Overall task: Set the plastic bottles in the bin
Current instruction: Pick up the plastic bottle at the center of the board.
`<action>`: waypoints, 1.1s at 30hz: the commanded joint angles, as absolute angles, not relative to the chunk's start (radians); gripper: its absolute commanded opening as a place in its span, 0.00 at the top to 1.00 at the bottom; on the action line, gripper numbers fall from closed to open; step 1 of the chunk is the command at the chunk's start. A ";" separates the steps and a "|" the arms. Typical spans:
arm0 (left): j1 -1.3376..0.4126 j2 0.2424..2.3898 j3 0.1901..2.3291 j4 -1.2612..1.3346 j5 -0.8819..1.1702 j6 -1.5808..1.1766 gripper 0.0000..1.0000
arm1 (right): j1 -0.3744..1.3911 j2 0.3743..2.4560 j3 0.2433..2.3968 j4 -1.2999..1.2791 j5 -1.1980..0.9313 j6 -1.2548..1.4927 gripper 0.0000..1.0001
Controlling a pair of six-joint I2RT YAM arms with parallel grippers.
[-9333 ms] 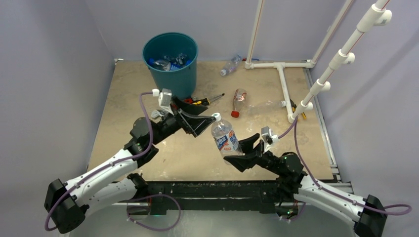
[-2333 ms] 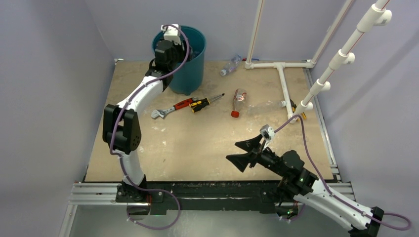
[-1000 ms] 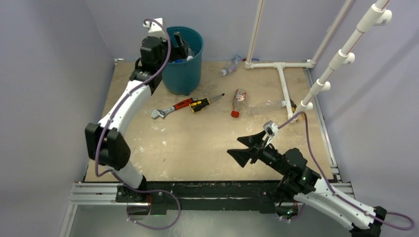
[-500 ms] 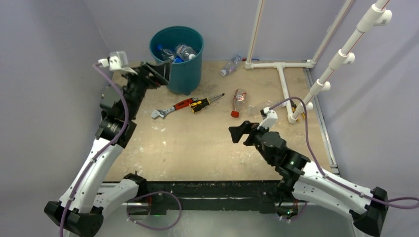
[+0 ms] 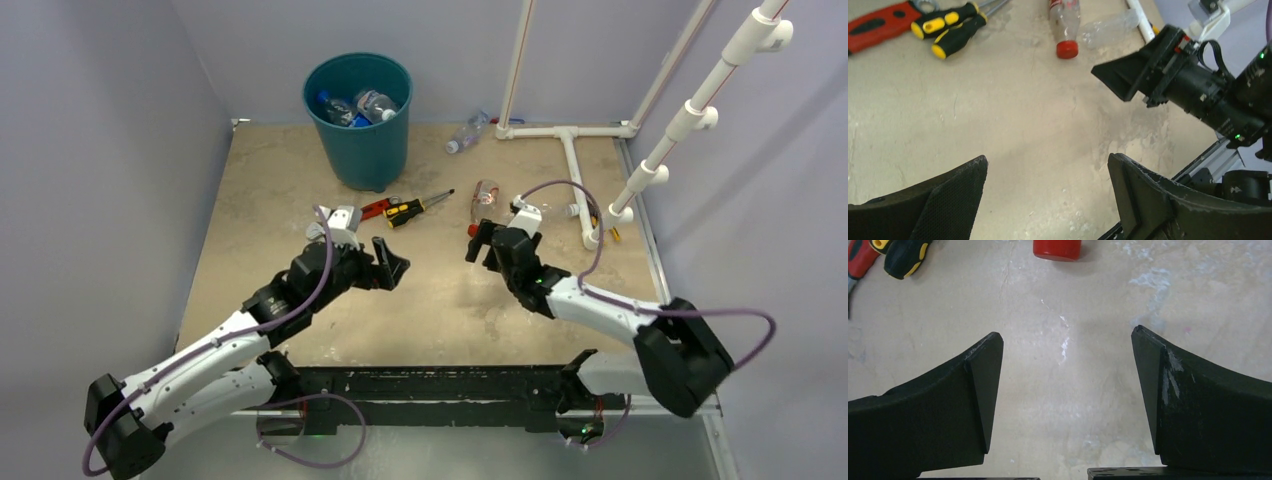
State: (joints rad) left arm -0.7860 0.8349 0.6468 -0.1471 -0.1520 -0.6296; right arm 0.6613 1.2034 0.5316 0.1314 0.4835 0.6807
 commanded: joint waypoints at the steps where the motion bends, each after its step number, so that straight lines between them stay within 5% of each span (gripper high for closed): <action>1: -0.793 0.751 0.533 -0.074 -0.174 -0.707 0.10 | 0.657 1.351 0.641 0.282 0.479 0.666 0.05; 15: -0.793 0.480 0.378 -0.129 -0.195 -0.774 0.11 | 0.604 1.721 0.799 0.396 0.543 0.661 0.18; 26: -0.793 0.409 0.389 -0.191 -0.211 -0.789 0.11 | 0.580 1.833 0.858 0.413 0.554 0.650 0.39; 33: -0.793 0.411 0.403 -0.226 -0.213 -0.807 0.12 | 0.580 1.825 0.825 0.448 0.537 0.630 0.63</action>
State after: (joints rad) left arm -0.7879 0.4103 0.3828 -0.2119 -0.1989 -0.7891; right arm 0.5823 1.8404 0.8360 0.4164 0.5320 0.6506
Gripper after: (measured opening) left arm 0.888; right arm 0.454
